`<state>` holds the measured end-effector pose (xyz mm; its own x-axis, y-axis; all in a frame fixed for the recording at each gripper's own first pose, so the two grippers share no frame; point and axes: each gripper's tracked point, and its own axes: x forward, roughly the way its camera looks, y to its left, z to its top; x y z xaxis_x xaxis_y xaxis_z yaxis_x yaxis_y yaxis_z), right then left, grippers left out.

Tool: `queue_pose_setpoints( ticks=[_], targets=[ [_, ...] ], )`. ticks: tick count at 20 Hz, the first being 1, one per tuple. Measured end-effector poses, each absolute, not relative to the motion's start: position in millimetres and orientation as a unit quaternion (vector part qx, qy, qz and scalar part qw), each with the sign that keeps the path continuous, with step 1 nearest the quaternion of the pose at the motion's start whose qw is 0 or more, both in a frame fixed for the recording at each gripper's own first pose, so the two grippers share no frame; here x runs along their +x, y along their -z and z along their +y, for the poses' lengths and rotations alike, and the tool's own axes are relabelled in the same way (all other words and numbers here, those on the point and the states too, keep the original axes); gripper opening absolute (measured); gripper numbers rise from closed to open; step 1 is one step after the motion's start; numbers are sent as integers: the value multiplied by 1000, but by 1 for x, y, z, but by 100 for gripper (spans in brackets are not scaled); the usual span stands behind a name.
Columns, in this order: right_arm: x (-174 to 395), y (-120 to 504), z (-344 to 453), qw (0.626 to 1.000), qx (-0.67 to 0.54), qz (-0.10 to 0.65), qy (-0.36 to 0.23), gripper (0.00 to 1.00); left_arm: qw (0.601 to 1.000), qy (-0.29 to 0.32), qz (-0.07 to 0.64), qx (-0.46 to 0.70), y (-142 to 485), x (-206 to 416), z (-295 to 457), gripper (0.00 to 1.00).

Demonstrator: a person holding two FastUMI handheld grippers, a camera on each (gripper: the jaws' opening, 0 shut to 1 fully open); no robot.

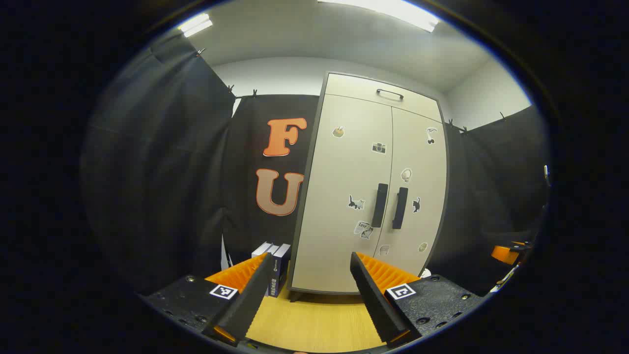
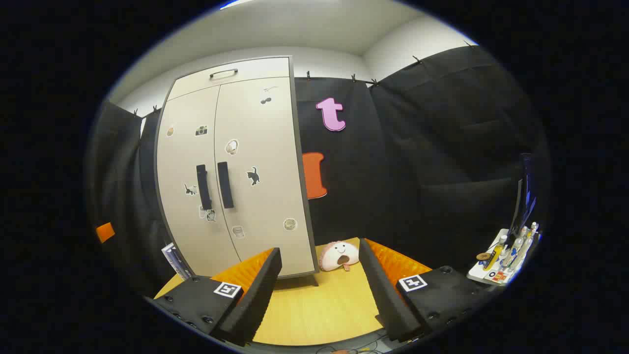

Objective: Open the right door of the double-door shoe cabinet with the right hand, and open the left door with the left hand.

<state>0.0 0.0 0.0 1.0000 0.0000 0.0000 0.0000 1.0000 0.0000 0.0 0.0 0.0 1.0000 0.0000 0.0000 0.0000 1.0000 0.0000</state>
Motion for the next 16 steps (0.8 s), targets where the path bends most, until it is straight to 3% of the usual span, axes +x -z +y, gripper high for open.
queue_pose_setpoints(
  ticks=[1,3,4,5,6,7,8,10,11,12,16],
  targets=[
    [-3,-1,-3,1000,-6,-3,4,92,1000,2,1,0,-1,1,-2,95],
    [-9,-8,-6,1000,-17,-10,10,92,1000,8,3,0,-1,1,-7,95],
    [-11,-9,-7,1000,-21,-13,12,100,1000,13,4,0,-1,3,-11,95],
    [-13,-10,-8,999,-25,-15,13,100,1000,20,6,0,0,3,-16,95],
    [-14,-12,-8,999,-29,-15,13,93,1000,27,10,0,1,5,-22,95],
    [-15,-12,-7,999,-33,-15,13,100,999,33,12,0,2,6,-26,95],
    [-17,-14,-7,999,-36,-15,14,93,999,36,14,1,2,6,-29,95],
    [-17,-18,-6,999,-39,-16,16,92,999,40,16,4,4,8,-33,95],
    [-17,-20,-6,999,-41,-17,17,93,999,41,16,7,3,9,-34,95],
    [-17,-21,-6,999,-44,-17,18,100,999,43,16,9,2,10,-36,95],
    [-12,-24,2,999,-45,-15,13,100,999,49,20,12,2,14,-39,95]
  ],
)
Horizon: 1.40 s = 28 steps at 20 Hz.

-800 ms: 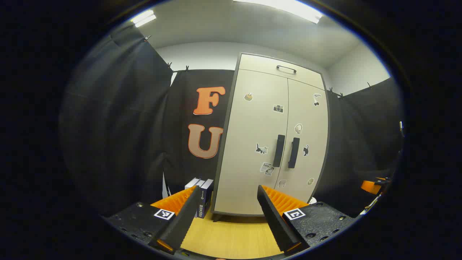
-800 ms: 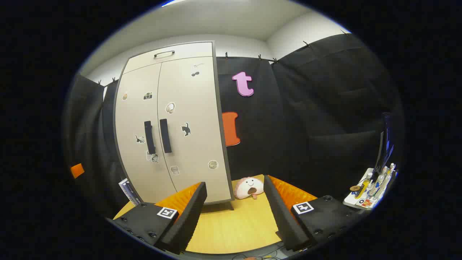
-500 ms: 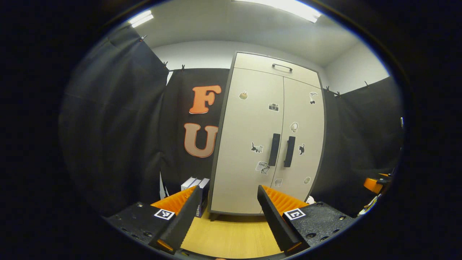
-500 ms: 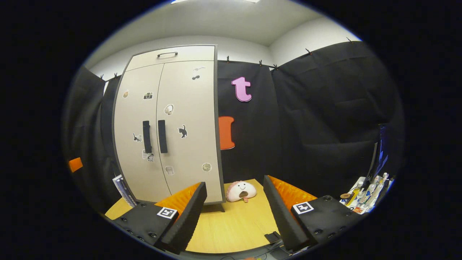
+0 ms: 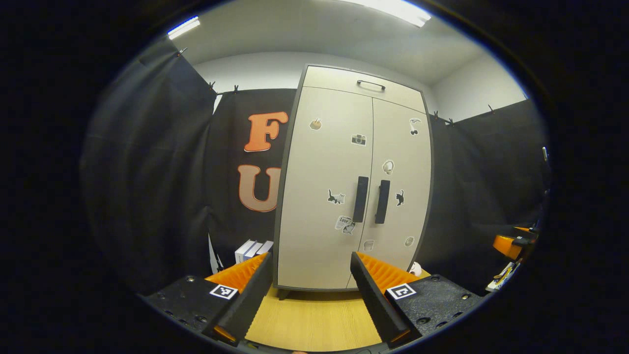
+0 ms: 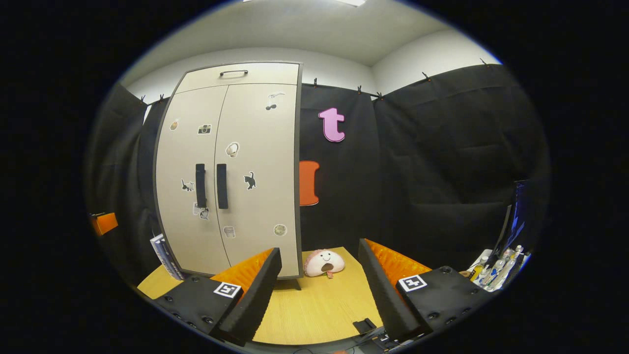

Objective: Open the right door of the double-door shoe cabinet with the right hand, and open the left door with the left hand.

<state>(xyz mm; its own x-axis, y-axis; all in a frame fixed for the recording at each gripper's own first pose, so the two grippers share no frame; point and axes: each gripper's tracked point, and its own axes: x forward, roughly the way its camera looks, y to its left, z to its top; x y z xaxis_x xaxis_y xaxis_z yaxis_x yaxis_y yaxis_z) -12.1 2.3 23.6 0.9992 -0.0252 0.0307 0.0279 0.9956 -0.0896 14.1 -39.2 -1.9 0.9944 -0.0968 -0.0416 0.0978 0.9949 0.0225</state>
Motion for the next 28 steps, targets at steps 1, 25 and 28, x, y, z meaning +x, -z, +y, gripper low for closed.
queue_pose_setpoints(
  ticks=[1,25,28],
  targets=[
    [-11,-23,5,999,-44,-13,11,100,999,48,20,12,2,16,-39,92],
    [108,-49,170,994,-60,-4,-88,100,999,4,33,15,21,45,11,95],
    [130,-54,203,992,-57,-5,-113,100,999,-8,38,18,26,49,24,95]
  ],
)
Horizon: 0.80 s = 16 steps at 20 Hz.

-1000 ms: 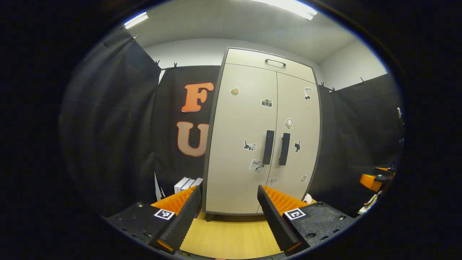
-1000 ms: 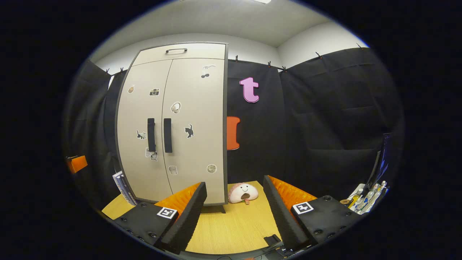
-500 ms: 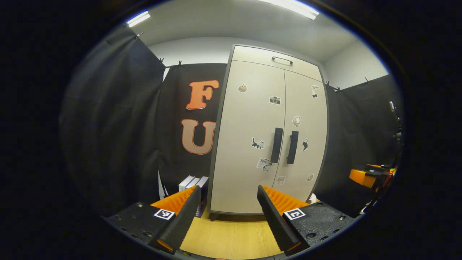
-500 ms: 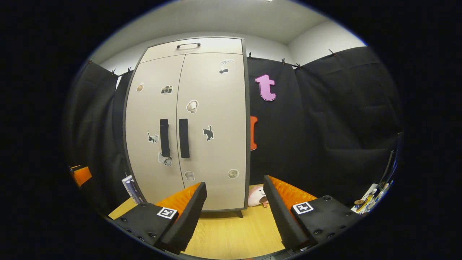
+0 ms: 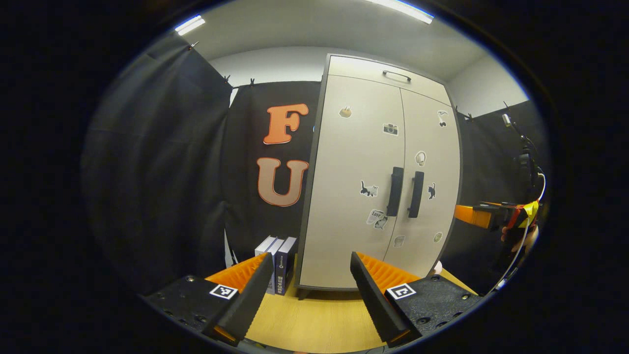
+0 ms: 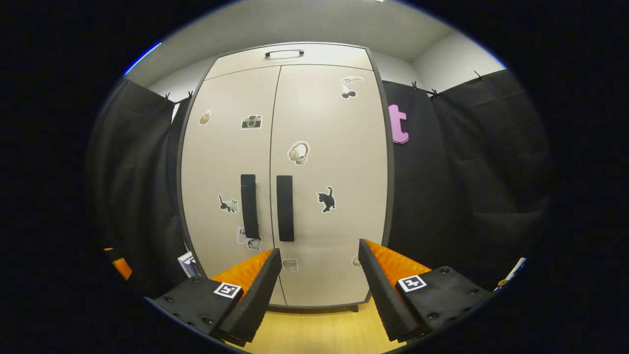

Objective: Open the right door of the double-door shoe cabinet with the right hand, and open the left door with the left hand.

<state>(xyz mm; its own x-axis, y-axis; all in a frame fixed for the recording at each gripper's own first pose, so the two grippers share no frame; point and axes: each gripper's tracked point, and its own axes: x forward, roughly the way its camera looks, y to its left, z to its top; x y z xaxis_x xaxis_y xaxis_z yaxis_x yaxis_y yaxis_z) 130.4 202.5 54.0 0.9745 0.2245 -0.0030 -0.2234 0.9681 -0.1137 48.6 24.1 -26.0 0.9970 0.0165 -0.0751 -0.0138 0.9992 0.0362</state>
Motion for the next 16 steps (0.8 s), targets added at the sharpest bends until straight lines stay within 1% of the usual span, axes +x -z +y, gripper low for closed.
queue_pose_setpoints(
  ticks=[1,2,3,4,5,12,13,14,15,16],
  targets=[
    [139,-55,212,991,-55,-4,-118,100,999,-12,40,20,28,49,29,95],
    [146,-56,219,991,-55,-3,-120,93,999,-16,42,20,30,50,33,92],
    [153,-57,225,991,-54,-2,-120,92,999,-19,44,20,32,52,36,92],
    [161,-60,232,992,-53,-5,-119,92,999,-21,45,19,33,53,39,95],
    [169,-61,238,992,-51,-5,-120,99,998,-24,47,19,35,56,41,95],
    [220,-53,269,991,-61,9,-116,99,997,-46,49,25,40,64,62,95],
    [228,-51,271,992,-59,13,-115,91,997,-48,51,24,41,65,63,92],
    [234,-48,272,992,-57,19,-115,86,997,-50,53,24,42,67,65,95],
    [241,-46,274,992,-55,24,-115,90,997,-51,54,23,44,69,66,95],
    [246,-45,276,991,-53,28,-115,83,997,-52,55,22,46,70,65,95]
  ],
)
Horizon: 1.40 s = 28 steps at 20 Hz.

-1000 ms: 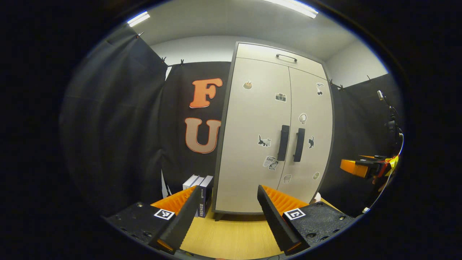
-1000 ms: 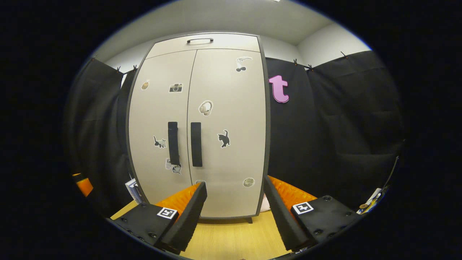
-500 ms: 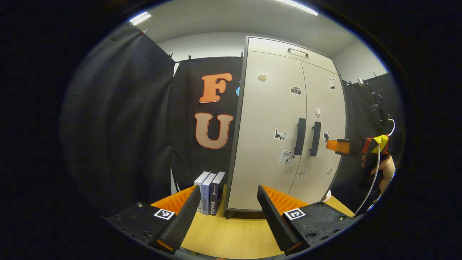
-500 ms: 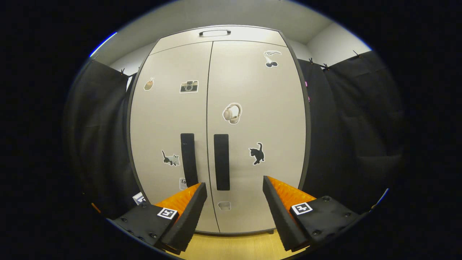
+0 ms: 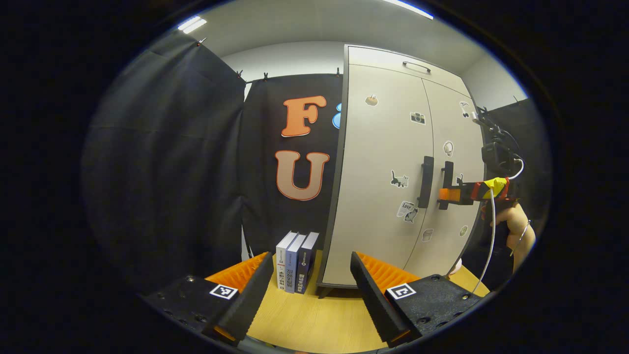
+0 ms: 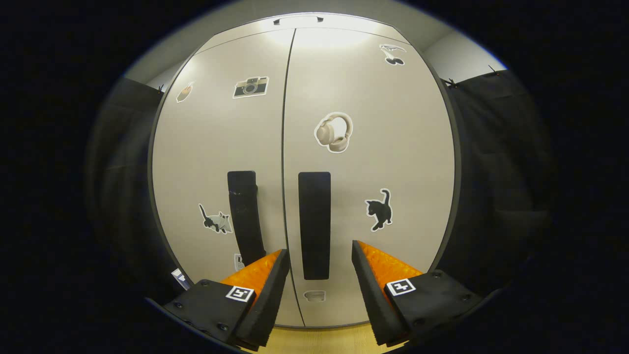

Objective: Open the right door of the double-door shoe cabinet with the right hand, and open the left door with the left hand.

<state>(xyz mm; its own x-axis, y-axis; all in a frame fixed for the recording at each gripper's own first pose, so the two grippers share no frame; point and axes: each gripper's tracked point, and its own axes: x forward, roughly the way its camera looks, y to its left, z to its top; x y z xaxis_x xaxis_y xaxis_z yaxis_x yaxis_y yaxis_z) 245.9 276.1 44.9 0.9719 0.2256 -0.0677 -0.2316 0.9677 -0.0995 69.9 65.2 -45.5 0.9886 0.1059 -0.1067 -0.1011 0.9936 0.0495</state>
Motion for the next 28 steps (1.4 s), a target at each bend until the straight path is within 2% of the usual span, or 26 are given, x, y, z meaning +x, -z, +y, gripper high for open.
queue_pose_setpoints(
  ticks=[1,2,3,4,5,6,7,9,10,11,12,13,14,15,16,19,20,28],
  targets=[
    [252,-44,279,991,-52,30,-116,83,997,-52,55,22,46,71,66,95],
    [255,-43,279,992,-51,33,-114,75,997,-52,55,23,46,72,66,95],
    [260,-42,280,992,-50,34,-115,72,997,-52,55,25,46,73,66,95],
    [263,-42,280,992,-50,35,-111,62,997,-53,55,27,46,75,67,95],
    [265,-41,280,992,-49,37,-110,65,997,-54,55,28,46,75,68,95],
    [268,-39,281,992,-49,39,-110,46,997,-55,55,28,46,75,68,95],
    [269,-37,281,992,-49,43,-110,48,997,-56,55,28,46,75,69,95],
    [269,-34,283,991,-48,53,-113,44,996,-58,57,27,47,74,69,95],
    [273,-33,284,992,-45,49,-109,48,996,-57,59,27,48,73,69,95],
    [268,-33,282,992,-44,54,-108,39,996,-56,58,26,47,72,69,95],
    [270,-33,283,992,-46,52,-108,38,996,-57,57,26,46,71,69,95],
    [269,-33,282,992,-47,55,-108,46,996,-59,57,27,46,68,70,95],
    [268,-33,282,992,-48,54,-108,41,996,-60,57,29,45,65,70,95],
    [267,-31,281,991,-47,58,-108,41,996,-60,57,30,44,63,70,95],
    [264,-33,282,991,-49,61,-110,28,996,-61,55,32,42,60,70,95],
    [260,-32,279,989,-61,61,-117,28,996,-66,48,37,35,52,71,95],
    [257,-32,278,989,-61,59,-119,20,996,-65,47,37,34,49,69,95],
    [235,-37,264,987,-90,40,-128,19,996,-67,41,30,25,15,60,95]
  ],
)
